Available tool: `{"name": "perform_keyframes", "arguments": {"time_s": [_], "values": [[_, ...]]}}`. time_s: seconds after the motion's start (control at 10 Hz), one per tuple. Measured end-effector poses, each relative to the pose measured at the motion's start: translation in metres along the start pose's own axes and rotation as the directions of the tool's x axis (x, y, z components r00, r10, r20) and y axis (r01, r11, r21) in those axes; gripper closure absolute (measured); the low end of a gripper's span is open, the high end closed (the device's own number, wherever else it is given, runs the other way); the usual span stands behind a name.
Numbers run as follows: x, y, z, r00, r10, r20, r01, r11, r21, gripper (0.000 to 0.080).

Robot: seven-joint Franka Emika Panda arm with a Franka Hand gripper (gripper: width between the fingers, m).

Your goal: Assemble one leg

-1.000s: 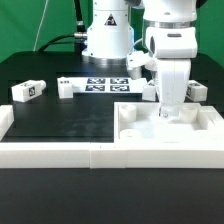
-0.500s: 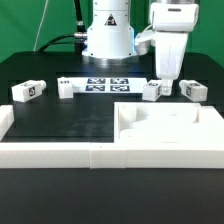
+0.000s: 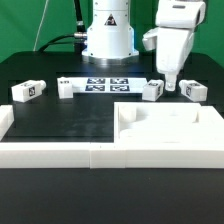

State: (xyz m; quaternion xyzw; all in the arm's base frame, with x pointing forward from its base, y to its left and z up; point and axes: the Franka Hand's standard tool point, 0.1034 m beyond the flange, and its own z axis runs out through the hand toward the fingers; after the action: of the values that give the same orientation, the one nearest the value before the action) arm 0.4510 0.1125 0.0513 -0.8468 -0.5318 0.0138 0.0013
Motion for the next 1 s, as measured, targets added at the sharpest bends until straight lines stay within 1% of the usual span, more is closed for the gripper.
{"name": "perform_keyframes", "arguments": {"time_s": [0.3,0.4,0.5,0.6,0.7,0.8,0.9,1.0], "values": [[0.001,-0.002,0.000,0.973,0.230,-0.001,-0.230,0.973,0.004,0.0151],[0.004,-0.009,0.003,0.920,0.391,0.001,-0.391,0.920,0.014,0.0151],[0.008,-0.018,0.005,0.863,0.505,0.007,-0.505,0.863,0.022,0.0151],[0.012,-0.024,0.006,0.806,0.591,0.012,-0.591,0.806,0.034,0.0151],[0.018,-0.031,0.007,0.732,0.681,0.017,-0.681,0.731,0.041,0.0151],[0.024,-0.038,0.007,0.676,0.737,0.023,-0.737,0.674,0.043,0.0151],[0.029,-0.043,0.007,0.595,0.803,0.030,-0.803,0.593,0.053,0.0151],[0.029,-0.043,0.007,0.586,0.810,0.031,-0.810,0.584,0.056,0.0151]]}}
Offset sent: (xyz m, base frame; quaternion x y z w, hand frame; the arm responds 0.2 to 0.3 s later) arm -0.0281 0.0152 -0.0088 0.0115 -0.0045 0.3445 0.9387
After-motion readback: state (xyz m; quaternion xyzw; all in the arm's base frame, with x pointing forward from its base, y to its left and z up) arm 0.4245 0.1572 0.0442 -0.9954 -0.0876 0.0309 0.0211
